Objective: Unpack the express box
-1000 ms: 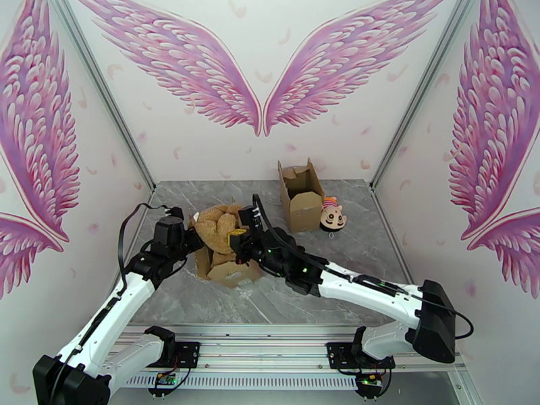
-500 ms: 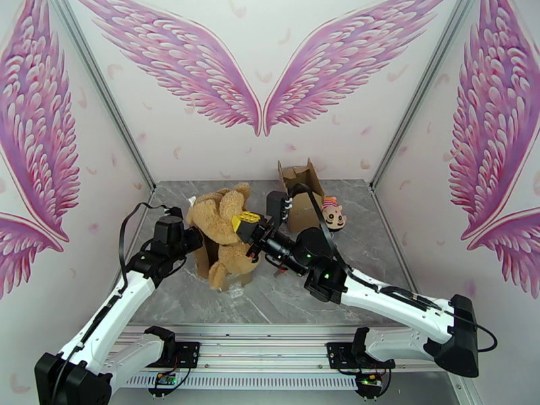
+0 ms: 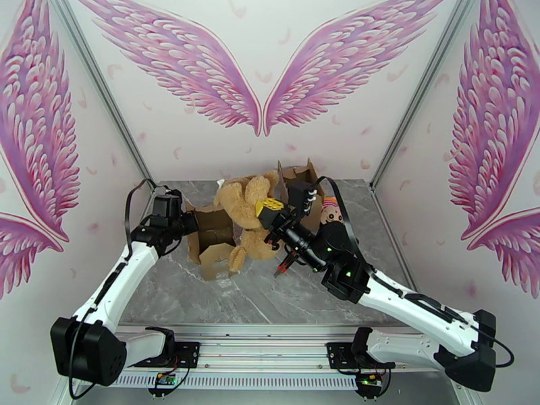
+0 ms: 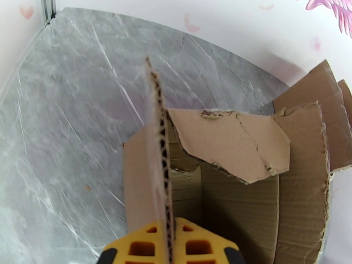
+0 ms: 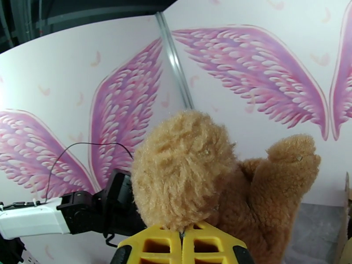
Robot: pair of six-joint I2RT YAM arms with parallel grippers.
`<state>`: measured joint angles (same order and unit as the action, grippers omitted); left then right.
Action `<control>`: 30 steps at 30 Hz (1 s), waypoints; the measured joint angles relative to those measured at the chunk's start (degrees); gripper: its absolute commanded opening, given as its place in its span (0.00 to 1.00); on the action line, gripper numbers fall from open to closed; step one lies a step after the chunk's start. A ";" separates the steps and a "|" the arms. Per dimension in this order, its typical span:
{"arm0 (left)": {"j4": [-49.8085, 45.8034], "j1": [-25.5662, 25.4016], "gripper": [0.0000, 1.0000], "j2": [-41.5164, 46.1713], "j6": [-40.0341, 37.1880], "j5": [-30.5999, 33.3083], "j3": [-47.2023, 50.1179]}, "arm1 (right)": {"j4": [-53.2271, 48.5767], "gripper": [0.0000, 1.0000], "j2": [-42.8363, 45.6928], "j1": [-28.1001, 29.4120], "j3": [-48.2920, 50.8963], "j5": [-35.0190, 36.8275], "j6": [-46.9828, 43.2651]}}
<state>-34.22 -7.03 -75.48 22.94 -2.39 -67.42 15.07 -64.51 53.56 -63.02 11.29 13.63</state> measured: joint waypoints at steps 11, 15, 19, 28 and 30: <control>-5.81 6.45 0.00 -21.62 -13.38 -9.18 -19.45 | -9.09 0.00 -16.87 -9.79 -5.60 6.32 1.73; -8.13 7.72 0.00 -26.64 -16.22 -10.43 -26.75 | -11.63 0.00 -25.94 -10.91 -9.29 7.21 1.95; -9.75 7.78 0.00 -30.99 -17.40 -10.99 -33.24 | -13.09 0.00 -34.93 -11.52 -14.91 7.98 1.97; -10.91 7.87 0.08 -35.04 -17.29 -11.76 -36.76 | -18.12 0.13 -50.71 -14.01 -27.87 9.05 5.75; -11.02 7.89 0.19 -35.17 -16.92 -11.87 -37.09 | -19.89 0.41 -52.78 -15.13 -29.75 8.37 6.93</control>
<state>-45.23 0.86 -110.65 6.02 -14.26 -104.51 -4.82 -117.30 38.44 -92.77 19.66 20.56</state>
